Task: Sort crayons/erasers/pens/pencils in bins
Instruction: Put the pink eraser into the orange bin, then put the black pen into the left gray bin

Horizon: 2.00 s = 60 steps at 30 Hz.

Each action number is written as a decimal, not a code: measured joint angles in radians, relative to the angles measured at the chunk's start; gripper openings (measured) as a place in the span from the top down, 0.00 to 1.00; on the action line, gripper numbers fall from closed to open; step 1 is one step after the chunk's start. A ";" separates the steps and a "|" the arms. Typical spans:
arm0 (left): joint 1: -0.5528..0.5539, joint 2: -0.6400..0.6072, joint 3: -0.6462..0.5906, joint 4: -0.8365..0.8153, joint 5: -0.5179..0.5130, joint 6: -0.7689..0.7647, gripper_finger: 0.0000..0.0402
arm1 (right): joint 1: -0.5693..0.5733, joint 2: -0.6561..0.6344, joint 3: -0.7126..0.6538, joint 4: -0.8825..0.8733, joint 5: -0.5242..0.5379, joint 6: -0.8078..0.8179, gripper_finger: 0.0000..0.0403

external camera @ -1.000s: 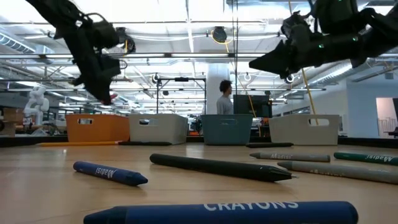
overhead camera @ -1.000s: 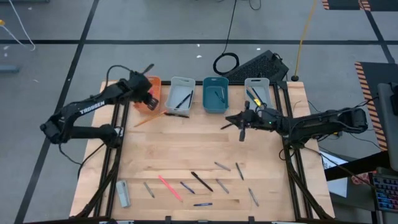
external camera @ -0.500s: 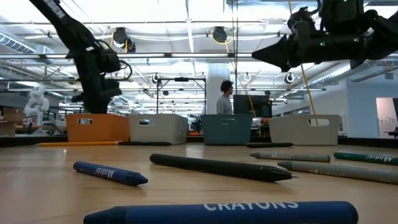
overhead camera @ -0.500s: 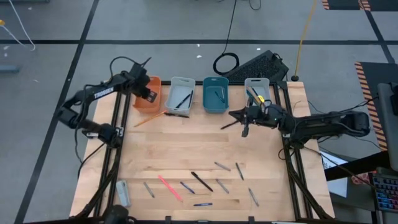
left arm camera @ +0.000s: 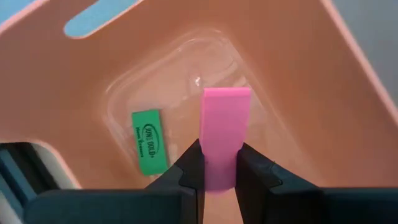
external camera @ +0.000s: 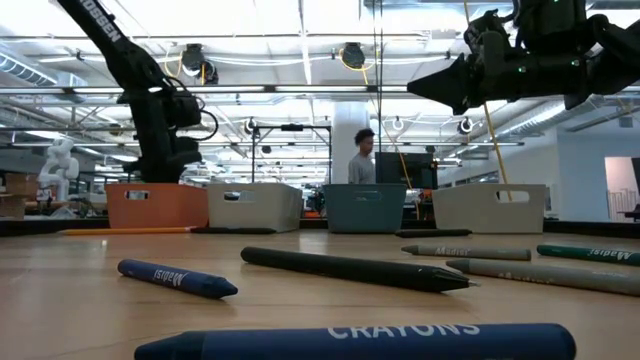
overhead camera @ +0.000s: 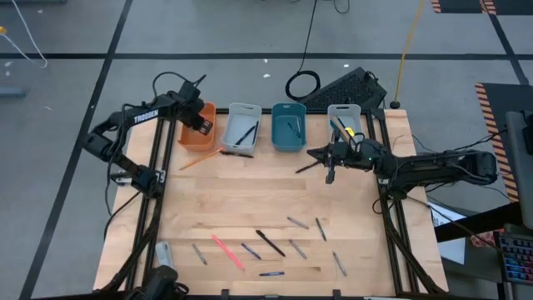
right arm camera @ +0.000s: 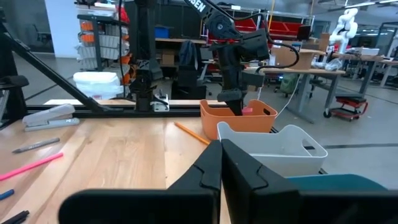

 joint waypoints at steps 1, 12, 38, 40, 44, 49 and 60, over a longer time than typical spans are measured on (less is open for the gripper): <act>-0.001 0.000 0.000 0.001 0.006 -0.001 0.84 | 0.000 0.000 0.000 -0.001 0.000 -0.002 1.00; -0.002 0.000 -0.018 -0.006 0.023 -0.020 0.76 | 0.000 0.000 0.000 0.000 0.002 -0.003 1.00; -0.126 -0.249 -0.019 0.102 -0.210 0.004 0.98 | 0.002 0.000 0.000 -0.097 0.163 0.095 1.00; -0.167 -0.299 -0.019 0.123 -0.211 0.022 0.99 | 0.003 0.000 0.003 -0.145 0.183 0.123 1.00; -0.257 -0.378 -0.019 0.155 -0.207 0.053 0.96 | 0.008 0.000 0.041 -0.241 0.190 0.158 1.00; -0.361 -0.445 -0.104 0.278 -0.187 0.061 0.99 | 0.051 0.000 0.115 -0.406 0.215 0.161 1.00; -0.577 -0.588 -0.455 0.744 -0.096 -0.030 0.99 | 0.080 0.000 0.279 -0.945 0.212 0.143 1.00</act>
